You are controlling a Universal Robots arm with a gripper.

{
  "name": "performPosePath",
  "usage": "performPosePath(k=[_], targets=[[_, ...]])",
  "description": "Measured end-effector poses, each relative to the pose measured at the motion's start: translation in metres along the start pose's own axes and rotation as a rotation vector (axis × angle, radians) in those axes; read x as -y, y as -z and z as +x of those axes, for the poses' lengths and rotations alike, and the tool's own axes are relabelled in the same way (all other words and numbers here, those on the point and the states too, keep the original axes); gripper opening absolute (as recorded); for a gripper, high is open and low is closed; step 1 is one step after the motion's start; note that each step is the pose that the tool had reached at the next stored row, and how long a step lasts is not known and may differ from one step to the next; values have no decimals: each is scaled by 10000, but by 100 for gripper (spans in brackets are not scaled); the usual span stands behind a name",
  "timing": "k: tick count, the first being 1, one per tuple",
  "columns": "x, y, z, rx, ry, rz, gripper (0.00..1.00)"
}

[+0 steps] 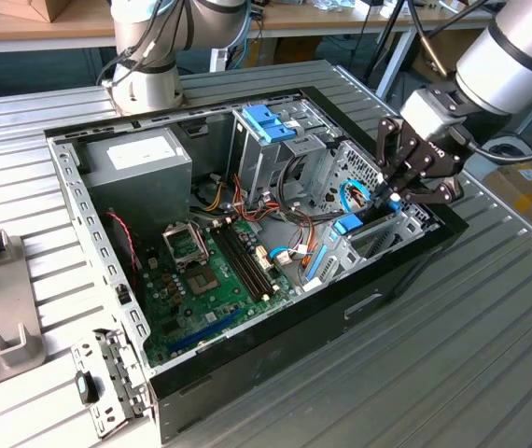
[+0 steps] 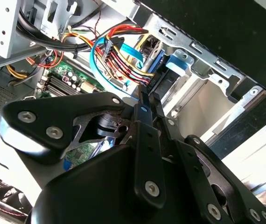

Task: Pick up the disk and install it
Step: 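Insert the second disk wire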

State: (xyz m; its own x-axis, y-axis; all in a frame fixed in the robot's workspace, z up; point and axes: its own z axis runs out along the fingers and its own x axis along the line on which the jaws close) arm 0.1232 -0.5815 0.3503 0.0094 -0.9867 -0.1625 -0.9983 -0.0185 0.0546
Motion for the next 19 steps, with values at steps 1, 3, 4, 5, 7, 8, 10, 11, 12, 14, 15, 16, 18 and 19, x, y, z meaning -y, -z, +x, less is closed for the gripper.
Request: performPosePath(k=[1,3,4,5,7,8,10,11,12,14,15,16,18,19], targets=[[0,0,3,1,0,0,16],[0,2,13,-1,0,0,16],[0,2,16,-1,0,0,16],[0,1,17,0,0,0,16],[-3,-2,17,0,0,0,16],[-5,-3,18,2,0,0,16],[-9,-7,19,7,1,0,16],[-10,-8,19,9,1,0,16],[-9,-10,19,10,2,0,16],[-9,-15,16,12,2,0,16],[-9,-16,12,10,1,0,16],[-9,-21,8,11,1,0,16],[-9,-26,6,12,1,0,16],[-9,-29,6,10,1,0,16]])
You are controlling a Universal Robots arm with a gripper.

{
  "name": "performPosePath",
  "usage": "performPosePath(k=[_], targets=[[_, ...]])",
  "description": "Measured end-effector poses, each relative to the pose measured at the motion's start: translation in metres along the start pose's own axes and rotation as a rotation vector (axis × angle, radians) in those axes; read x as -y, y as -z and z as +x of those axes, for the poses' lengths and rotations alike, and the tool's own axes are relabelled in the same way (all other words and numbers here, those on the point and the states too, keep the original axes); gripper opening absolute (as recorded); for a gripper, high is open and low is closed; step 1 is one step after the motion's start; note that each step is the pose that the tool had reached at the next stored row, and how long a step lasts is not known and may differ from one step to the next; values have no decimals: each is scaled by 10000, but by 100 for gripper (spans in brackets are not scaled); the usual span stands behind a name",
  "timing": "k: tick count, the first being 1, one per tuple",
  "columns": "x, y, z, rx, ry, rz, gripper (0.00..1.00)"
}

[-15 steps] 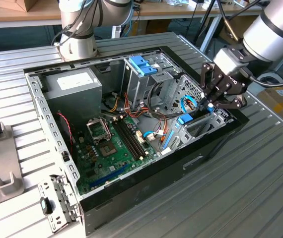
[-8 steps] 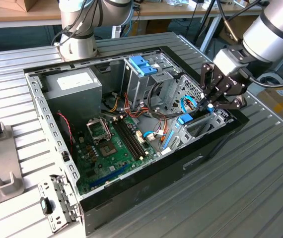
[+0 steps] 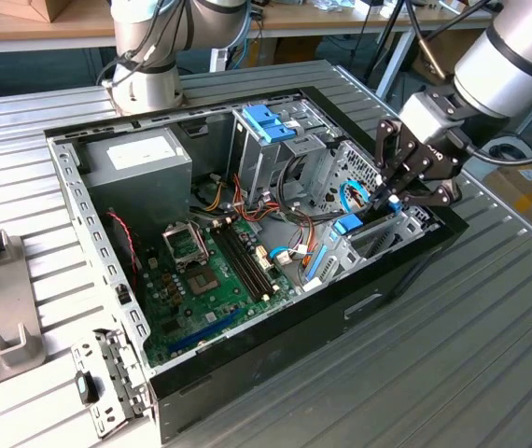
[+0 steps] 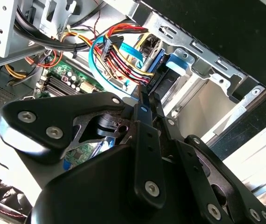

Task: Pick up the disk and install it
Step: 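Insert the second disk wire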

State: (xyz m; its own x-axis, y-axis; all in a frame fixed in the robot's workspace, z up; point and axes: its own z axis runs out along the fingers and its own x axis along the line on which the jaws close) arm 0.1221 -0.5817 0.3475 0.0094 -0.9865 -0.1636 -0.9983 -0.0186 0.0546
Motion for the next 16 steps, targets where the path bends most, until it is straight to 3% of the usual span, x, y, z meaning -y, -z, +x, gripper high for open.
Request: performPosePath(k=[16], targets=[[2,-39,9,-5,-1,0,16]])
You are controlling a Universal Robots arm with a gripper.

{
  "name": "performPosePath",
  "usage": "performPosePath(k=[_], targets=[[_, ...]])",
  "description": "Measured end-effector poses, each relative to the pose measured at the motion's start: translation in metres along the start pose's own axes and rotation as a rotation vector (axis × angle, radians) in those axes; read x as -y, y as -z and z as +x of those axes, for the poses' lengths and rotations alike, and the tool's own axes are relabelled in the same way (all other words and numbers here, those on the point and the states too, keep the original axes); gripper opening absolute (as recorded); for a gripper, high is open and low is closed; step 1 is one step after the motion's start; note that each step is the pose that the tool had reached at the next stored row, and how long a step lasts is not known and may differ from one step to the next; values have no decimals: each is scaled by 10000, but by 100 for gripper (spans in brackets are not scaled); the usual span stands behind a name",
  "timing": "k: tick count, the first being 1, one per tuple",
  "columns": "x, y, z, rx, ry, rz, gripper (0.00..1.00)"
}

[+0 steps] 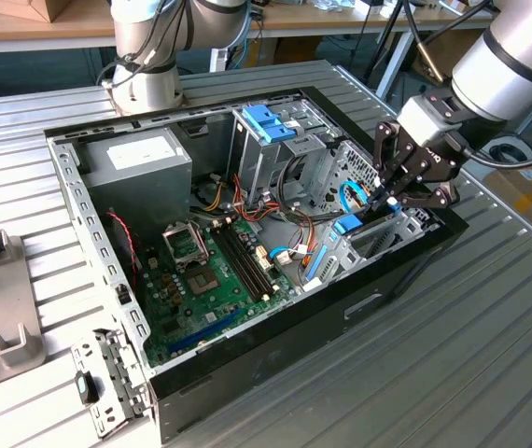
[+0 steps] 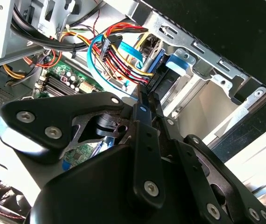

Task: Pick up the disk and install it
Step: 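Insert the second disk wire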

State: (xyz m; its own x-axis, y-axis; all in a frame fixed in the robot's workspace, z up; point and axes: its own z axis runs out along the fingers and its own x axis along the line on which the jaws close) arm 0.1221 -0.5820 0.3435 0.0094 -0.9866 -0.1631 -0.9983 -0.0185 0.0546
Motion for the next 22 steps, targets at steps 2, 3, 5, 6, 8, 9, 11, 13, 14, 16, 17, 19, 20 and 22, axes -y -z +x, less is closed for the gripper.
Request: performPosePath(k=[2,3,5,6,8,9,11,13,14,16,17,19,20,22], targets=[[0,-1,0,-2,0,0,16],[-1,-3,0,-2,0,0,16],[-3,-7,1,-3,0,0,16],[-5,-8,1,-2,0,0,16],[-5,-10,1,-2,0,0,16],[-5,-11,1,-2,0,0,16],[-5,-12,2,-1,0,0,16],[-4,-12,2,-1,-2,0,16],[-2,-13,2,0,0,0,16],[-1,-12,2,-1,-1,0,16],[0,-12,2,-1,0,0,16],[7,-12,2,1,0,0,16],[11,-12,2,2,1,2,16],[19,-12,2,5,1,0,16]])
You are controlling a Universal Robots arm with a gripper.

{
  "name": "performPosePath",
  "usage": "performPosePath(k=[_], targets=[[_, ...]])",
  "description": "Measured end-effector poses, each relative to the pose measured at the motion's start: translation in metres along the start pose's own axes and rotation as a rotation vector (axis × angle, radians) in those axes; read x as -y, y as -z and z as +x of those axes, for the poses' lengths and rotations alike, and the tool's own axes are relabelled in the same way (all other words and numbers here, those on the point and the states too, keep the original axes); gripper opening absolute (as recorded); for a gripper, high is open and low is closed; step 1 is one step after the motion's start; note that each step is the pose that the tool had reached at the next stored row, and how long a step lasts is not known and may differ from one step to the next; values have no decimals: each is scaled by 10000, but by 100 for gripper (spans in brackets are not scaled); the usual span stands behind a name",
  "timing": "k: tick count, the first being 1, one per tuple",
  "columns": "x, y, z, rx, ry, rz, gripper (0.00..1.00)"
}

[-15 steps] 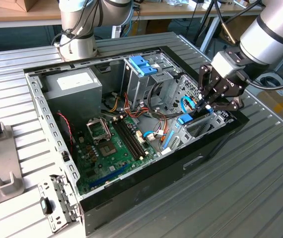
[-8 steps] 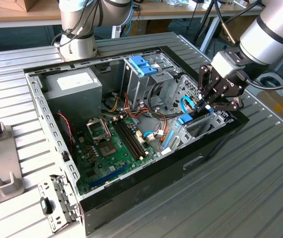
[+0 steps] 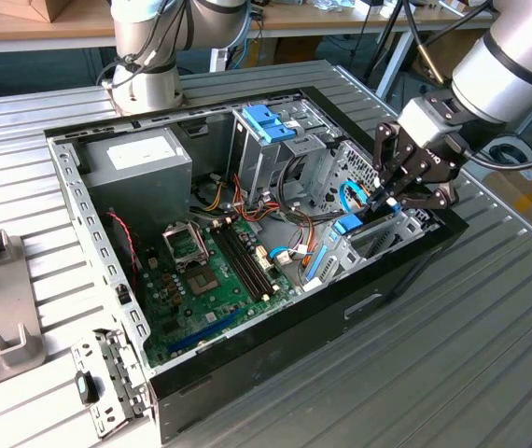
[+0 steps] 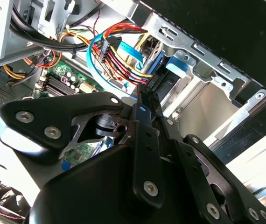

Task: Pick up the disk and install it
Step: 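Insert the second disk wire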

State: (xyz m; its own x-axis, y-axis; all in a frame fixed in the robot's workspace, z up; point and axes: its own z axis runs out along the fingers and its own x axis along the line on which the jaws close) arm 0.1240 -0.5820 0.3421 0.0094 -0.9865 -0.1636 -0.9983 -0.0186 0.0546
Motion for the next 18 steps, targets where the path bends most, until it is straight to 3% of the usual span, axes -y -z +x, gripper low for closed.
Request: performPosePath(k=[18], targets=[[8,-60,10,-3,0,-4,16]])
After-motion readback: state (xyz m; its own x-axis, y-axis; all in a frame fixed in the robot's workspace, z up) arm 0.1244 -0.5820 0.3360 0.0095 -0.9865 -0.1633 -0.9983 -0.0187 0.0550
